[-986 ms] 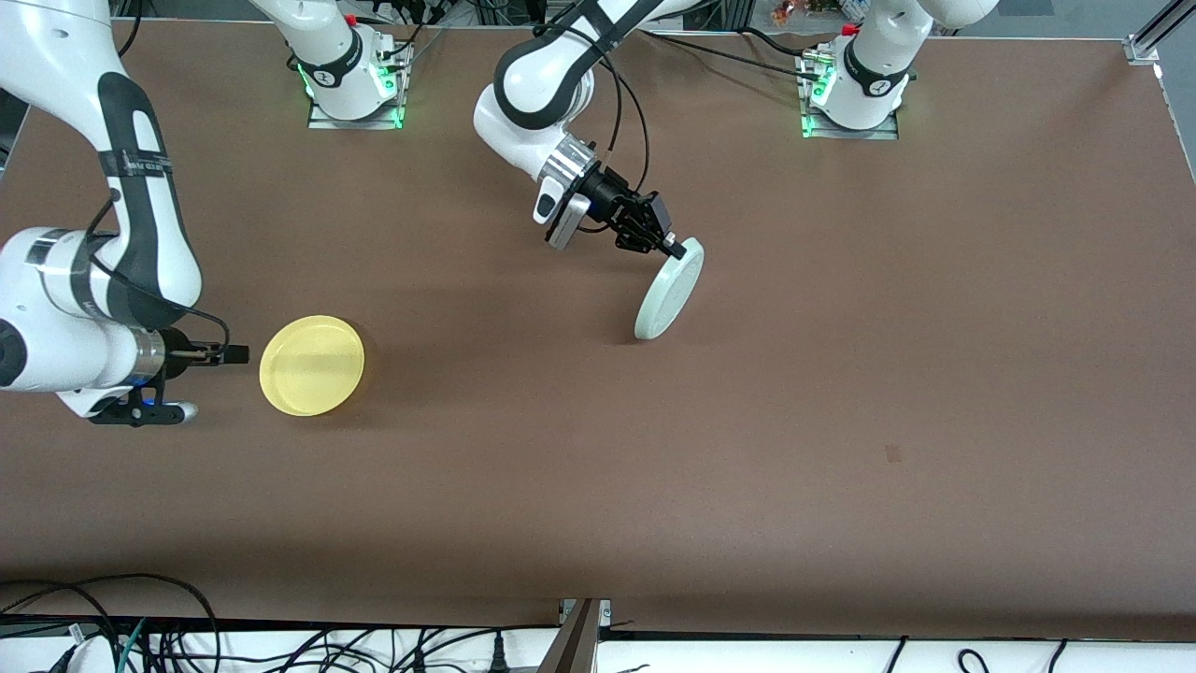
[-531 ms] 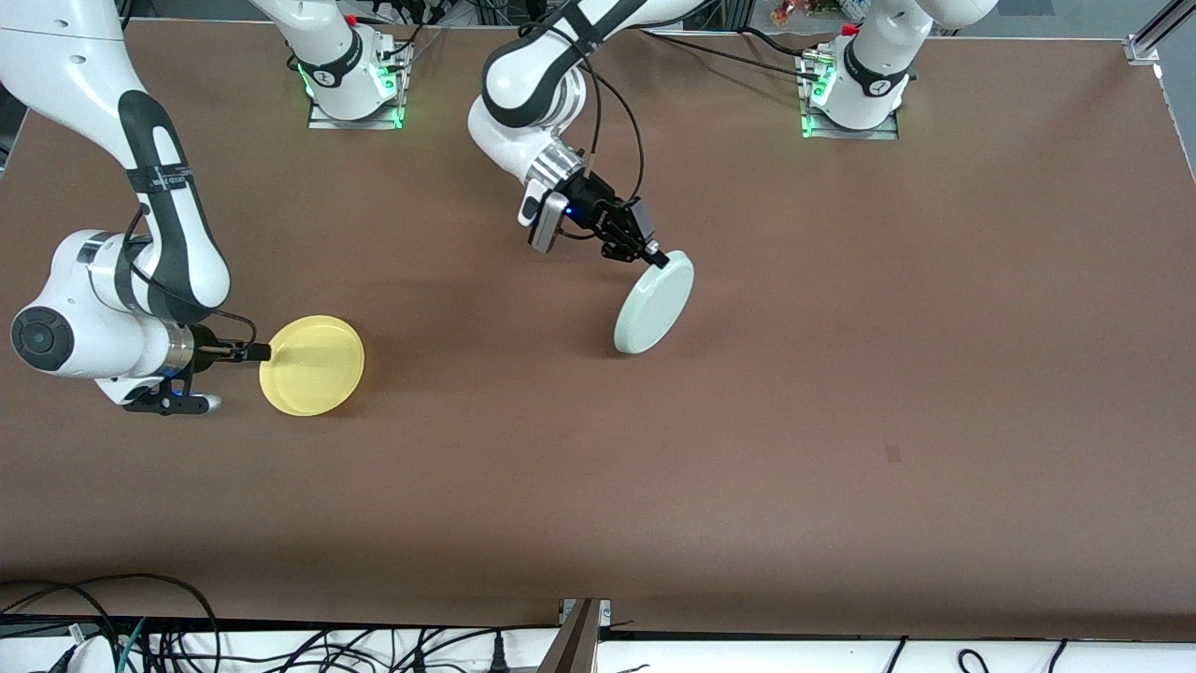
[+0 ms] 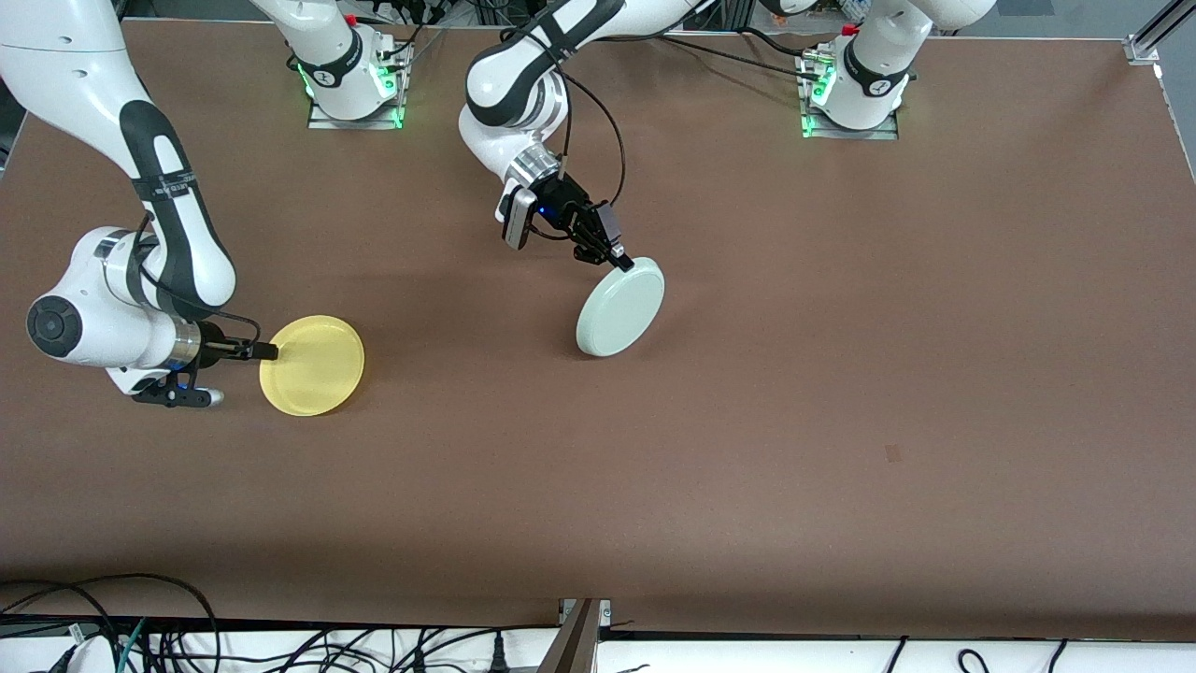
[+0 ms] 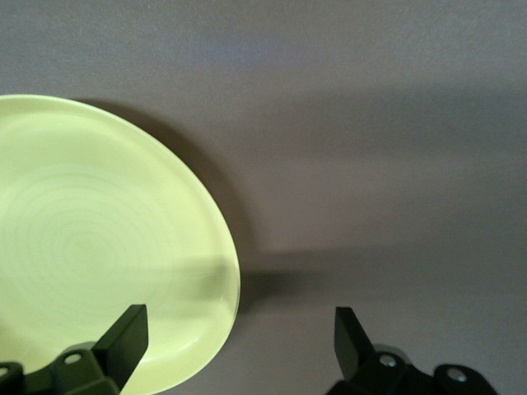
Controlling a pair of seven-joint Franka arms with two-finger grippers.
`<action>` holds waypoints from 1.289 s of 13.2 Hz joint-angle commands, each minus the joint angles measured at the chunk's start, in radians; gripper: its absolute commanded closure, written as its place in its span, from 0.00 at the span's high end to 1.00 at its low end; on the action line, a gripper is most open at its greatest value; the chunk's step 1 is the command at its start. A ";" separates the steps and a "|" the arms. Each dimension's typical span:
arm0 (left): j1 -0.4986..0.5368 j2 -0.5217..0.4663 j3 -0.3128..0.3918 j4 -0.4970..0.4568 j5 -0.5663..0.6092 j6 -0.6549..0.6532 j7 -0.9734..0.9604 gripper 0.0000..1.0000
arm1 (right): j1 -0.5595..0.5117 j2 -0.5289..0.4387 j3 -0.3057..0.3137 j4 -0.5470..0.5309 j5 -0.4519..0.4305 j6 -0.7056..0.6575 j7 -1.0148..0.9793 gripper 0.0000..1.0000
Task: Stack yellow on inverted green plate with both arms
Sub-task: 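Flip the green plate with the left gripper while the right gripper grips yellow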
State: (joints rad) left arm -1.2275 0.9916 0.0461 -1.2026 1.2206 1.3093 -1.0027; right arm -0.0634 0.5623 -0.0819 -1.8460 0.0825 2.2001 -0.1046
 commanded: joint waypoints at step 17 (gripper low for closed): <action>-0.118 0.101 0.009 0.034 0.042 0.021 -0.019 0.13 | -0.009 0.037 0.021 -0.012 0.023 0.079 -0.024 0.00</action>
State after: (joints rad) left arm -1.3315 1.0702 0.0460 -1.1987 1.2367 1.3367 -1.0363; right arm -0.0633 0.5998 -0.0700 -1.8468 0.0900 2.2662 -0.1060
